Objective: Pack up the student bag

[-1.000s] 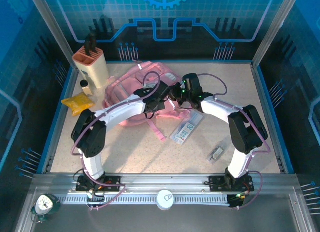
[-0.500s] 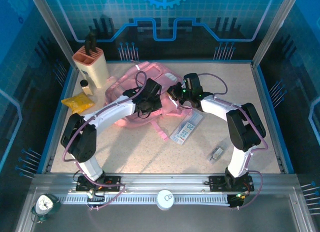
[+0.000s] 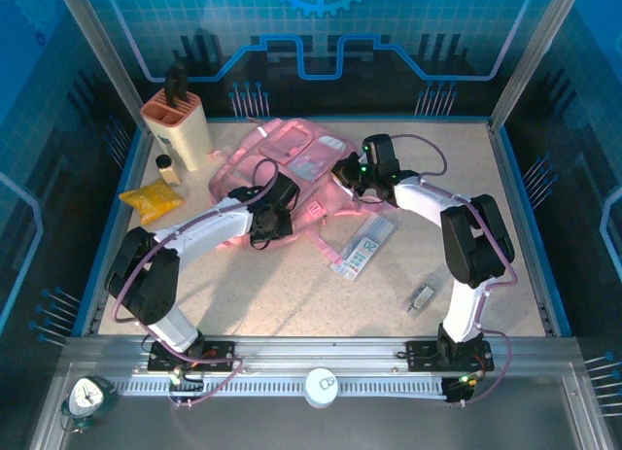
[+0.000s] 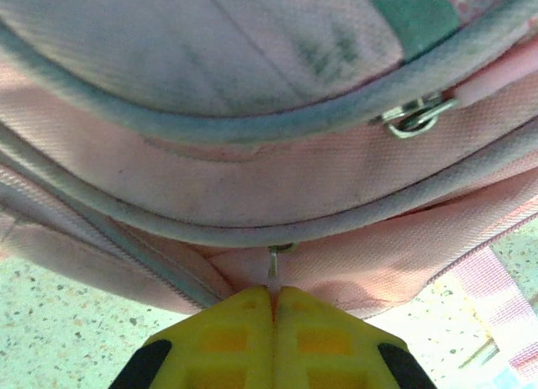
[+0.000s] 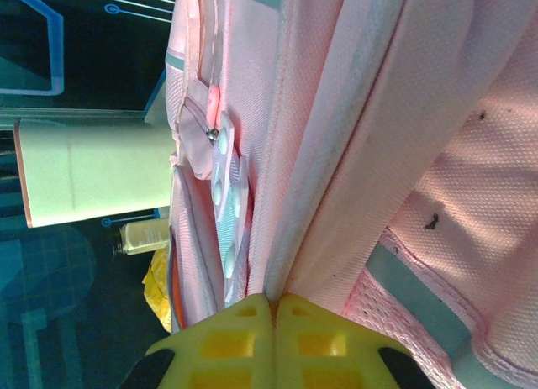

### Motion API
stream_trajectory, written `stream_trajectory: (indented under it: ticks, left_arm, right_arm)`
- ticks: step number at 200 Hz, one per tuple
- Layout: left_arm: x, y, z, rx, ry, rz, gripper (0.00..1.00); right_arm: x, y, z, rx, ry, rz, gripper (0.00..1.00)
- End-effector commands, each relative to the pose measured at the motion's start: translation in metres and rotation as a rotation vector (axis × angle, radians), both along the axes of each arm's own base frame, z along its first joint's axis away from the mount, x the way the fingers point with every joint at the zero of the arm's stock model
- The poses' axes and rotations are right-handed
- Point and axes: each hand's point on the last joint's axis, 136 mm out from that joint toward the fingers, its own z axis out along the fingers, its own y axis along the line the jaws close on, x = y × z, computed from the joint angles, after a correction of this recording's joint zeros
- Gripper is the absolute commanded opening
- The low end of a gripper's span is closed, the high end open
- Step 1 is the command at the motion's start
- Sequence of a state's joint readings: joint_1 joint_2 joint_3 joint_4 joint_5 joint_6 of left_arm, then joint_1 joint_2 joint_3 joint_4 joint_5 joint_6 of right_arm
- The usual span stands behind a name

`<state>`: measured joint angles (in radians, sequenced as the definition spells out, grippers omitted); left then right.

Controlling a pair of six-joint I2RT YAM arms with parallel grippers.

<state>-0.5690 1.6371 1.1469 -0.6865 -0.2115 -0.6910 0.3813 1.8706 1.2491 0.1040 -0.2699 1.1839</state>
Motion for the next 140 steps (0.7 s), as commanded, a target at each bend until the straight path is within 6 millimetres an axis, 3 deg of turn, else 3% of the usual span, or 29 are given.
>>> stream_trajectory:
  ticks: [1,29,60,90,104,140]
  left_arm:
    - [0.008,-0.005,-0.019,0.019,0.038,-0.039,0.00]
    - [0.025,-0.015,-0.029,0.006,0.017,-0.041,0.16]
    - [0.026,-0.004,-0.038,0.075,0.028,-0.001,0.18]
    - [0.023,0.000,-0.042,0.082,0.034,0.006,0.09]
    - [0.023,-0.001,-0.034,0.056,0.003,-0.002,0.00]
    - [0.012,0.017,-0.002,0.046,-0.040,-0.047,0.00]
  right_arm:
    - [0.014,0.002,0.026,0.000,-0.101,-0.015,0.00]
    - [0.008,0.004,0.024,-0.016,-0.099,-0.007,0.00]
    - [0.006,0.006,0.021,-0.007,-0.091,0.000,0.00]
    - [0.007,0.004,0.025,-0.027,-0.112,-0.001,0.00]
    - [0.008,0.001,0.026,-0.042,-0.117,0.001,0.00]
    - [0.027,-0.017,0.024,-0.079,-0.121,0.008,0.00]
